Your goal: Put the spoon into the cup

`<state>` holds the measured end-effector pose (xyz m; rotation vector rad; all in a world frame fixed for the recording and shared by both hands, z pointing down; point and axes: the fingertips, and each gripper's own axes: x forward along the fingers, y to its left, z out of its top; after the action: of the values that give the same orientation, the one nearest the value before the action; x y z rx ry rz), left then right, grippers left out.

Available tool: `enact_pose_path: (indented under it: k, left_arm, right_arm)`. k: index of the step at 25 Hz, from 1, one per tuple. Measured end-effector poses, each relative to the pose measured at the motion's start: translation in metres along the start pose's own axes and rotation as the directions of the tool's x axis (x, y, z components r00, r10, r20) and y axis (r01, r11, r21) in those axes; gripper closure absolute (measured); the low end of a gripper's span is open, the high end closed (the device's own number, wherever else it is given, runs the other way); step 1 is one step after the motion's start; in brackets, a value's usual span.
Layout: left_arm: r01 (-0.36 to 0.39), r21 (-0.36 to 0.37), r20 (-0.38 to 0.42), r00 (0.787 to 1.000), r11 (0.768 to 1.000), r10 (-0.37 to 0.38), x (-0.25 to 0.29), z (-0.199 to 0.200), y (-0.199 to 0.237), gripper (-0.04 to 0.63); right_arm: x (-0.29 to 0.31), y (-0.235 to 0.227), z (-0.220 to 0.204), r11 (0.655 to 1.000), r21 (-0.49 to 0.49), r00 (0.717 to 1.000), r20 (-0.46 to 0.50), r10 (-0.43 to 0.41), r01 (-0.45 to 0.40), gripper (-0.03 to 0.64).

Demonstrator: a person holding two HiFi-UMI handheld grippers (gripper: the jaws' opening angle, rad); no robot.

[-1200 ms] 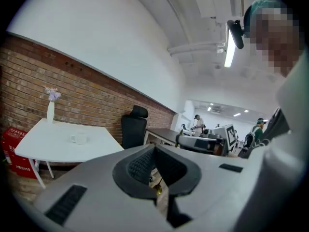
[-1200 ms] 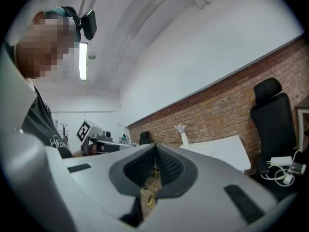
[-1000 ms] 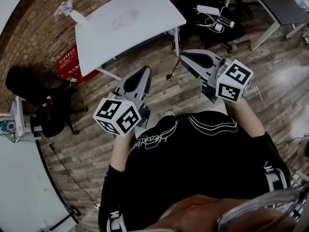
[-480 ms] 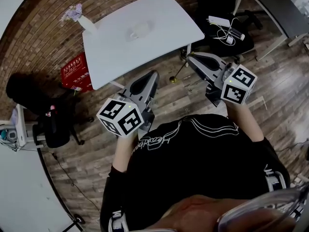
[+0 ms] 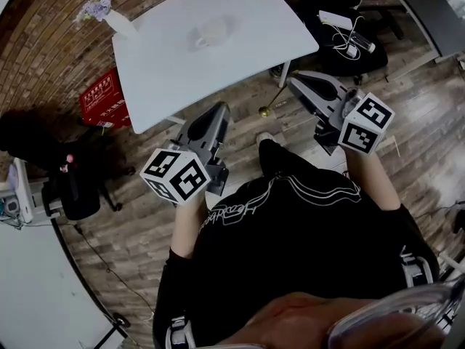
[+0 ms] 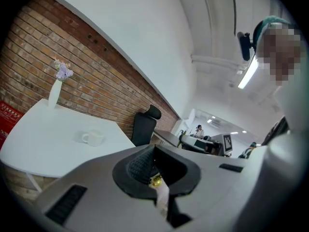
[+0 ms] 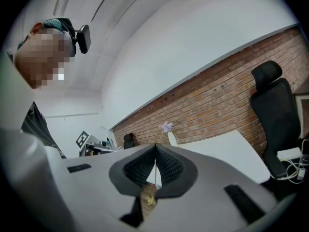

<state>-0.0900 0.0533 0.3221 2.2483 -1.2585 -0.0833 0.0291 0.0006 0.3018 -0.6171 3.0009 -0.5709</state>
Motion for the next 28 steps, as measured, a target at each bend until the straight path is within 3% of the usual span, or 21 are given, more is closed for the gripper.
enact_pose_path:
  k: [6, 19, 28]
  left_arm:
    - [-0.060, -0.024, -0.026, 0.998, 0.998, 0.059, 0.034, 0.014, 0.053, 0.591]
    - [-0.162, -0.053, -0.077, 0.984, 0.985, 0.158, 0.127, 0.083, 0.170, 0.591]
    - [-0.200, -0.047, -0.073, 0.978, 0.979, 0.197, 0.139, 0.101, 0.224, 0.591]
  right_arm:
    - [0.050, -0.047, 0.002, 0.999, 0.037, 0.999, -0.023, 0.026, -0.026, 0.618]
    - [0.181, -0.161, 0.039, 0.992, 0.059, 0.993, -0.041, 0.114, -0.111, 0.618]
    - [0.243, -0.203, 0.049, 0.992, 0.052, 0.991, -0.061, 0.118, -0.115, 0.618]
